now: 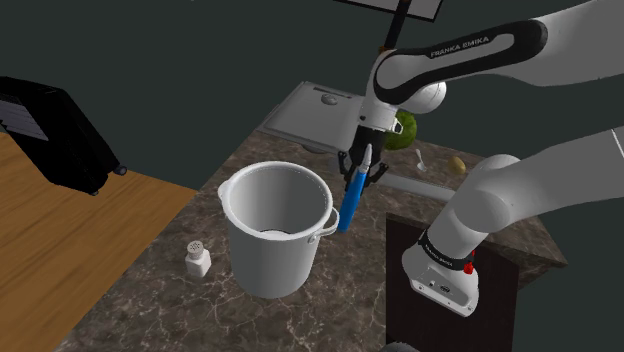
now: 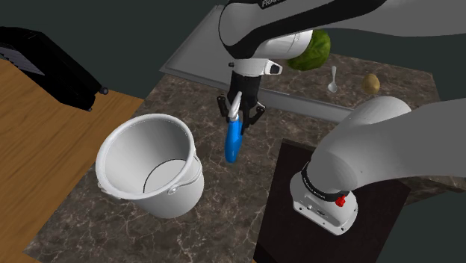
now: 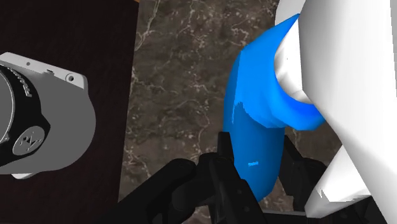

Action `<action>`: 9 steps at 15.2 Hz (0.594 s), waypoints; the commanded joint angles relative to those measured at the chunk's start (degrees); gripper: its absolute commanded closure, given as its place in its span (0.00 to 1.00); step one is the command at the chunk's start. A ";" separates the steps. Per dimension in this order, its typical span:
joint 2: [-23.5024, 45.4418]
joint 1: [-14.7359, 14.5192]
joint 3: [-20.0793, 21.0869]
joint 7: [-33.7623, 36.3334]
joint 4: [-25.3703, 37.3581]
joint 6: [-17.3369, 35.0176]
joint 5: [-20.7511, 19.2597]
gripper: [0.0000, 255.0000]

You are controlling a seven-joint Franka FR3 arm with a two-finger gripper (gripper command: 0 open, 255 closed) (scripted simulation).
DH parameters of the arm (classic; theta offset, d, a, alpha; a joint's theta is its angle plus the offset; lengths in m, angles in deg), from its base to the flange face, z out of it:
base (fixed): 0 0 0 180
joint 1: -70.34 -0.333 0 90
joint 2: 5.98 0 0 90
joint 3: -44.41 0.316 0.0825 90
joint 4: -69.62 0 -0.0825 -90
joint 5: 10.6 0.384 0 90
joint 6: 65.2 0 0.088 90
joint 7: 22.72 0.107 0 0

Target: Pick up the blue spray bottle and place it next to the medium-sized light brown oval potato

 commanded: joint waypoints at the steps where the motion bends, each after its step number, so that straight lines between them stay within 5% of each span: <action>1: -1.15 0.16 -0.19 0.83 0.95 -1.99 -0.53 1.00; 9: -4.54 0.64 -1.07 3.59 5.07 -9.03 -2.22 1.00</action>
